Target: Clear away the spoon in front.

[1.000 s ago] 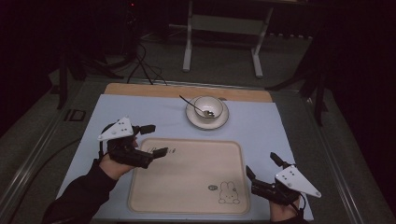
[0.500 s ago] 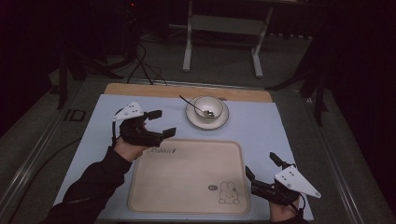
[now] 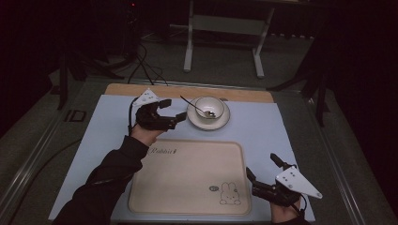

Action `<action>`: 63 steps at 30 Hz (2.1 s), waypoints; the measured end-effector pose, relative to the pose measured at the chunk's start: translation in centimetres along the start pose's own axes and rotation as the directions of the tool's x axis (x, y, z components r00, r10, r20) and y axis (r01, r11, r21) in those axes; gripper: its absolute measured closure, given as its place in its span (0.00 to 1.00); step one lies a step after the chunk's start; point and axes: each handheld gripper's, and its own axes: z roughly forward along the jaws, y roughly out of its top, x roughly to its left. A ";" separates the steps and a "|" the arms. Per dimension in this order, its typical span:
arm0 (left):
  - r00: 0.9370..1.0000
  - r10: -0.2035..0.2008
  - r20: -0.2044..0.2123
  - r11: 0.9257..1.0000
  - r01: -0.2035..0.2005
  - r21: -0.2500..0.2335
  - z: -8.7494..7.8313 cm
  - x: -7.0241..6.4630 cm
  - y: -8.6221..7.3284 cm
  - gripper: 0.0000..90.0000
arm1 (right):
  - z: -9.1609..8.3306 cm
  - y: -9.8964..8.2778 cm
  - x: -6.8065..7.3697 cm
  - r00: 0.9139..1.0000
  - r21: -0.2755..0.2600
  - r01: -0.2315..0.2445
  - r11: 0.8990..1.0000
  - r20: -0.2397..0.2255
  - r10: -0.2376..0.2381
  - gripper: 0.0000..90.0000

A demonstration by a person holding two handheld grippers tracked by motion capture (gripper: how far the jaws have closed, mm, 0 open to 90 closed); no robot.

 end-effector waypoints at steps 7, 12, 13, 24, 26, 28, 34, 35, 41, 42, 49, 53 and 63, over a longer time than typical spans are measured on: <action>0.997 -0.048 -0.054 0.999 0.049 0.008 2.1 1.0 -0.7 0.17 | 0.0 0.0 0.0 1.000 -0.003 -0.001 1.000 -0.006 0.001 0.13; 0.991 -0.059 -0.123 0.997 0.064 0.037 3.3 1.6 -1.2 0.19 | 0.0 0.0 0.0 1.000 -0.001 -0.001 1.000 -0.008 0.001 0.13; 0.989 -0.064 -0.132 0.996 0.070 0.046 3.6 1.8 -1.2 0.20 | 0.0 0.0 0.1 1.000 0.002 0.000 1.000 -0.010 0.000 0.13; 0.968 -0.176 -0.177 0.981 0.186 0.044 5.7 3.4 -2.0 0.25 | -0.1 -0.1 0.1 1.000 0.001 -0.001 1.000 -0.020 0.001 0.13; 0.948 -0.252 -0.193 0.964 0.264 0.037 6.8 4.2 -2.5 0.26 | -0.1 -0.1 0.1 1.000 0.008 -0.001 1.000 -0.026 0.001 0.13; 0.940 -0.265 -0.213 0.960 0.278 0.031 7.1 4.4 -2.6 0.28 | 0.0 -0.1 0.2 1.000 0.010 0.001 1.000 -0.030 -0.001 0.13; 0.916 -0.324 -0.235 0.944 0.331 -0.013 8.1 5.0 -3.0 0.32 | -0.1 -0.1 0.2 0.999 0.010 0.000 1.000 -0.033 0.000 0.13; 0.912 -0.341 -0.228 0.938 0.345 -0.020 8.3 5.1 -3.0 0.34 | -0.1 -0.1 0.2 0.999 0.009 -0.002 1.000 -0.033 0.002 0.13; 0.894 -0.367 -0.257 0.928 0.370 -0.038 9.2 5.6 -3.4 0.39 | -0.1 -0.1 0.1 0.999 0.007 -0.003 1.000 -0.037 0.004 0.13; 0.894 -0.367 -0.257 0.928 0.370 -0.038 9.2 5.6 -3.4 0.39 | -0.1 -0.1 0.1 0.999 0.007 -0.003 1.000 -0.037 0.004 0.13; 0.878 -0.402 -0.262 0.915 0.394 -0.083 10.3 5.8 -4.1 0.46 | 0.0 -0.1 0.1 0.999 0.008 -0.005 1.000 -0.043 0.005 0.13; 0.866 -0.426 -0.262 0.904 0.414 -0.102 10.8 6.0 -4.2 0.53 | -0.1 -0.1 0.1 0.999 0.006 -0.007 1.000 -0.046 0.007 0.13; 0.834 -0.486 -0.261 0.874 0.457 -0.166 11.5 6.1 -4.8 0.64 | 0.0 -0.2 0.0 0.999 0.006 -0.008 1.000 -0.046 0.008 0.13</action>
